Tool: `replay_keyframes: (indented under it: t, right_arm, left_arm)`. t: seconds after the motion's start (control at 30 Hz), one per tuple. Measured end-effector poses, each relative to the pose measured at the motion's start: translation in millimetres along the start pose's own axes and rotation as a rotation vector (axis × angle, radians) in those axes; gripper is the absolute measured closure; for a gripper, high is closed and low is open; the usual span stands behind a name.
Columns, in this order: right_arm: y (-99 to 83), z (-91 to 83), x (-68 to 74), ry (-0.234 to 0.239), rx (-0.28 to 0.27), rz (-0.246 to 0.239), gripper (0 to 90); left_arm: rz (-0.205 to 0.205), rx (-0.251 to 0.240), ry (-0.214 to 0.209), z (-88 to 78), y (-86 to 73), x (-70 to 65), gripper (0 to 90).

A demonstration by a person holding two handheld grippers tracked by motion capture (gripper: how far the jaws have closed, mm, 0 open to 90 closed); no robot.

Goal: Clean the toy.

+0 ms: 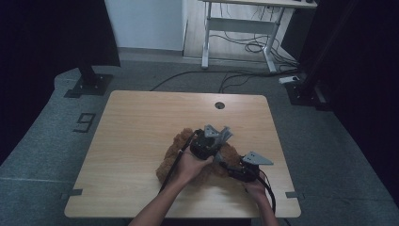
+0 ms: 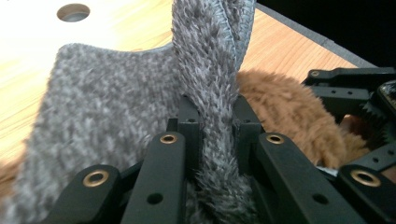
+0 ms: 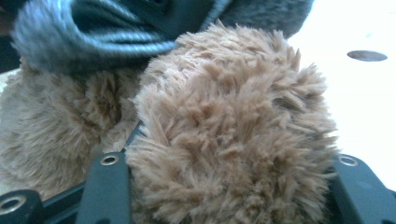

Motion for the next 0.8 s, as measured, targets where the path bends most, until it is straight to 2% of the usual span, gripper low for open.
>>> replay_keyframes:
  t: [0.07, 0.13, 0.2, 0.53, 0.8]
  right_arm:
    - [0.7, -0.1, 2.8, -0.006, 0.006, -0.023, 42.5]
    - [0.7, -0.5, 3.4, -0.010, 0.008, -0.030, 42.5]
    - [0.4, -0.9, 3.1, -0.010, 0.006, -0.028, 42.5]
    - [0.2, -1.4, 4.0, -0.013, 0.007, -0.033, 42.4]
    - [0.1, -1.2, 4.1, -0.012, 0.005, -0.025, 42.4]
  left_arm:
    - [0.002, -0.010, 0.007, -7.9, -2.6, 4.4, 78.0]
    - [-0.015, -0.021, 0.012, -14.9, -4.2, 11.0, 78.0]
    - [-0.034, -0.024, 0.008, -20.9, -5.3, 18.5, 78.0]
    - [-0.081, -0.063, 0.067, -53.1, -17.2, 53.2, 77.9]
    - [-0.106, -0.098, 0.096, -74.7, -34.1, 69.0, 78.0]
Point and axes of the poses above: each handheld gripper's, and its own axes: z roughly forward along the jaws, y roughly out of its top, x roughly to its left, the point moved 7 cm from there along z, roughly forward along the jaws, and after that the axes turned 5 degrees about z, right-handed, at the moved point
